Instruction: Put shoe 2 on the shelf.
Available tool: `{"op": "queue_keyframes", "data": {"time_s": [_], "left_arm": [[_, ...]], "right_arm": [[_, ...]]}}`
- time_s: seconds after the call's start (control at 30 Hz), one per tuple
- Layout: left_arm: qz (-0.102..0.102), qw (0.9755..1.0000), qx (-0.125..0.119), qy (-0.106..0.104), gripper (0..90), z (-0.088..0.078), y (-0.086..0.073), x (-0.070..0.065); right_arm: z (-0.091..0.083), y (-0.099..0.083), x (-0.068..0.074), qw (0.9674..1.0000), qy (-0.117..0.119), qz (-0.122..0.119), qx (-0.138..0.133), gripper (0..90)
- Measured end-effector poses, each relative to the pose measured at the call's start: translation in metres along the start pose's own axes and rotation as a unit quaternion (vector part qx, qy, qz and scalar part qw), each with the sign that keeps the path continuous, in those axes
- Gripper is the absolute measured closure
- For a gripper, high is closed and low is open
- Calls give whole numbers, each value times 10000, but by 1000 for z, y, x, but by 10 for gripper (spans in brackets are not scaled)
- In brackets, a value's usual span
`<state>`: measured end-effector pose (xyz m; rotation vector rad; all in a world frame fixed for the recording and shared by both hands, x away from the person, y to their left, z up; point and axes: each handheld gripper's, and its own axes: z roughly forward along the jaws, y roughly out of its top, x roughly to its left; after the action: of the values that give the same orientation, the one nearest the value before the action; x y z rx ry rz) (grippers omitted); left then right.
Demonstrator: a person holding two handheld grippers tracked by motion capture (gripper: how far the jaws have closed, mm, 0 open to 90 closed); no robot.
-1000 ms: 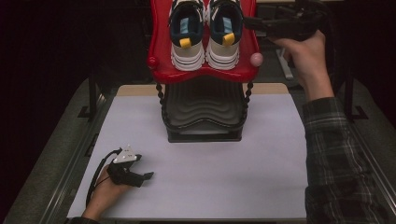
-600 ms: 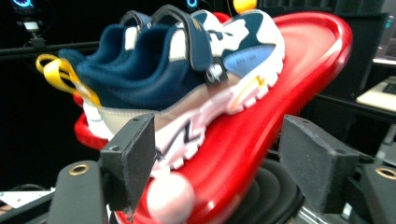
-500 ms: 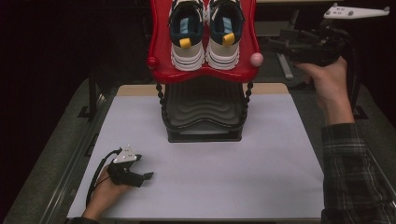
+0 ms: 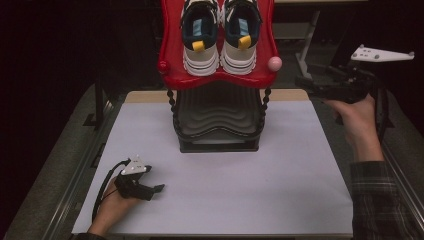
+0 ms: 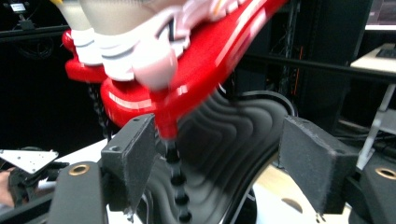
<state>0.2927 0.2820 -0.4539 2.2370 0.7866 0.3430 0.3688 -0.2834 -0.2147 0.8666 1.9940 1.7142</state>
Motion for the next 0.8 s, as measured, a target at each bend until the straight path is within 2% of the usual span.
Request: {"op": "queue_keyframes", "data": {"time_s": [0.67, 0.8], "left_arm": [[2, 10000, -6, 6, 131, 0, 0, 0], [0, 10000, -8, 6, 131, 0, 0, 0]], "right_arm": [[-17, -94, -9, 9981, -100, 519, 302, 263], [-17, -111, -10, 9972, -132, 577, 455, 260]]}}
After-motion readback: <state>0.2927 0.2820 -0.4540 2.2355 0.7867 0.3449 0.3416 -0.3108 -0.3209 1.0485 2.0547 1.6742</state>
